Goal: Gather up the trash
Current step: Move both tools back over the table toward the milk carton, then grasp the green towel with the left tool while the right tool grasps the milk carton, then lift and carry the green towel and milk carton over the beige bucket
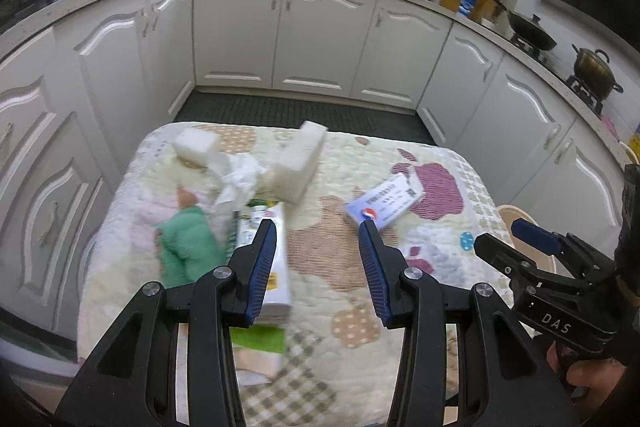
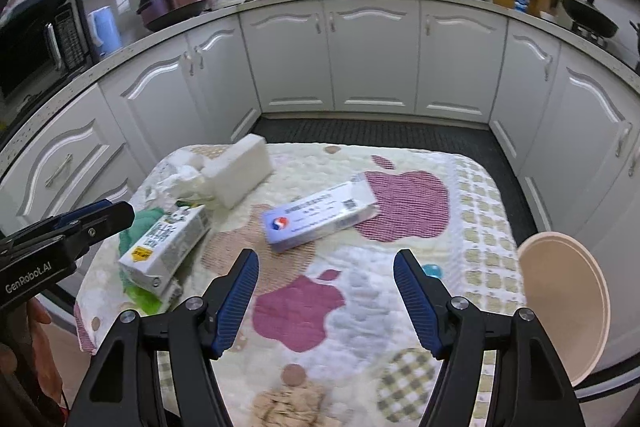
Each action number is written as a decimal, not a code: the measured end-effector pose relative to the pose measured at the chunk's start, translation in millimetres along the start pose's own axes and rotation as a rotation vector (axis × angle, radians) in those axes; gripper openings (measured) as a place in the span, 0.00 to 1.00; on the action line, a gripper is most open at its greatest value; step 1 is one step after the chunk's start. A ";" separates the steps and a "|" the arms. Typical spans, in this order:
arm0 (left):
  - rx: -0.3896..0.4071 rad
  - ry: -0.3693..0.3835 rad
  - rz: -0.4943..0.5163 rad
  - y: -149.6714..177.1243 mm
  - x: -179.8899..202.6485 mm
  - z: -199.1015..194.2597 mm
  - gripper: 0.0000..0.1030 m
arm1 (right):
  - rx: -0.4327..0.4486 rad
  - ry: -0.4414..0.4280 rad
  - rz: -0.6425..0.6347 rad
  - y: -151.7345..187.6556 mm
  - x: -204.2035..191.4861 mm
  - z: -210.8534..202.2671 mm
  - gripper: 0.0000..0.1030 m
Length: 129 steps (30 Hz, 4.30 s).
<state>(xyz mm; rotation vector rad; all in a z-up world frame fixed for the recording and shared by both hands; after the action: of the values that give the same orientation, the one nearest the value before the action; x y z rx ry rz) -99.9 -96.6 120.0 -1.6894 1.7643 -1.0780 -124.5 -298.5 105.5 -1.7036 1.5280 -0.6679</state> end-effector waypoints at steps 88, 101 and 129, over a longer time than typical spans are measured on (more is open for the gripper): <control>-0.177 0.089 -0.156 30.6 -140.1 65.5 0.27 | -0.322 -0.301 0.105 -15.6 -117.7 123.2 0.72; -0.124 0.004 -0.127 26.6 -157.5 36.0 0.23 | -0.426 -0.323 0.063 -0.5 -138.2 149.5 0.58; -0.197 -0.036 -0.061 29.7 -122.8 38.6 0.16 | -0.323 -0.263 -0.047 22.8 -79.3 91.0 0.49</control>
<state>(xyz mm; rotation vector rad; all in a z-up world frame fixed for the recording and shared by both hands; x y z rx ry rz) -71.3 12.6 51.5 -1.8779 1.8590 -0.9178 -78.9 -204.4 40.9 -1.9815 1.4680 -0.2127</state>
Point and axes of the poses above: each gripper's, at about its wrist camera, not at the fingertips, and z roughly the way its jaws point, x to its right, y to its underside, the point moved 2 cm from there along z, roughly the way its jaws point, and after that the axes turned 9 degrees about x, right-handed, at the moved point
